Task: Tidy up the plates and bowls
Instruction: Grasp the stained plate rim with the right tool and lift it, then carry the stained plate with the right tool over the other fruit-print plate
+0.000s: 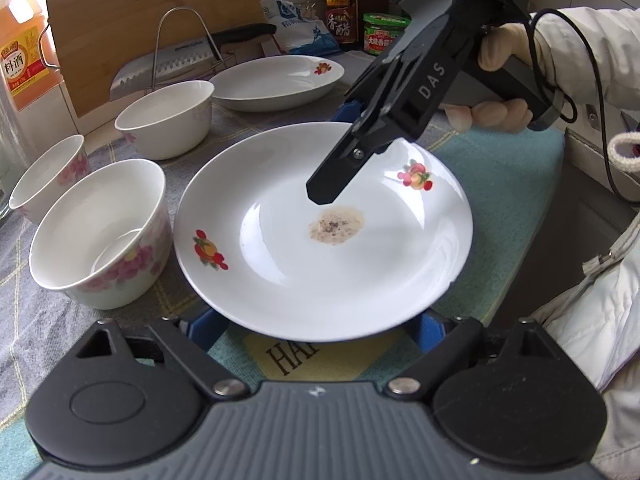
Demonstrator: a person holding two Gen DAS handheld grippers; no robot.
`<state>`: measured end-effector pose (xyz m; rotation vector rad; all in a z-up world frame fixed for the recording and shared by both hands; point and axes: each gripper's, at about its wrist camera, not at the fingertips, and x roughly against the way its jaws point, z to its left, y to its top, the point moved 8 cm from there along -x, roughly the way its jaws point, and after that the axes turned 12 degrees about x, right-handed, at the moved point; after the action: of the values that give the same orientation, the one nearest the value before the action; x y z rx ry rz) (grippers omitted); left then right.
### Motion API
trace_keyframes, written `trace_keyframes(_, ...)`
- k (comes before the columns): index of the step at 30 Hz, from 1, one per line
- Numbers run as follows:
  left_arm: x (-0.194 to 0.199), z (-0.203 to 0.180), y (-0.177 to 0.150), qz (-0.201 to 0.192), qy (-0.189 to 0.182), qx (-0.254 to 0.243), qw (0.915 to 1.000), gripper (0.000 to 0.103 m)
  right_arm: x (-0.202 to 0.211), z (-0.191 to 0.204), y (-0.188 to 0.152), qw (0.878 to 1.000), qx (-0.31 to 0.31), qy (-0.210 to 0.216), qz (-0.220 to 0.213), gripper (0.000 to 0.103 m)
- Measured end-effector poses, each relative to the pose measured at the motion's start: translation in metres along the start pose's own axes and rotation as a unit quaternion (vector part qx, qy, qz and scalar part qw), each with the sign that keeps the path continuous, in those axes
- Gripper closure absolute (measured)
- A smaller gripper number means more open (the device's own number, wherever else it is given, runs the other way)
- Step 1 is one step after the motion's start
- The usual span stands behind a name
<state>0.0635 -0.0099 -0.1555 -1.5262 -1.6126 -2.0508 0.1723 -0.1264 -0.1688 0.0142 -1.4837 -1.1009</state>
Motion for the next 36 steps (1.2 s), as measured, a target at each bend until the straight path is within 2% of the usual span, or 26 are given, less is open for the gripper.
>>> trace_keyframes(17, 0.002, -0.002, 0.005, -0.001, -0.009, -0.009, 0.9999, 0.011, 0.011, -0.001, 0.0, 1.0, 0.002, -0.009, 0.003, 0.01)
trace_keyframes(36, -0.014, -0.027, 0.036, -0.006, -0.041, -0.043, 0.9982, 0.011, 0.059, -0.023, -0.012, 0.998, -0.015, -0.054, -0.026, 0.01)
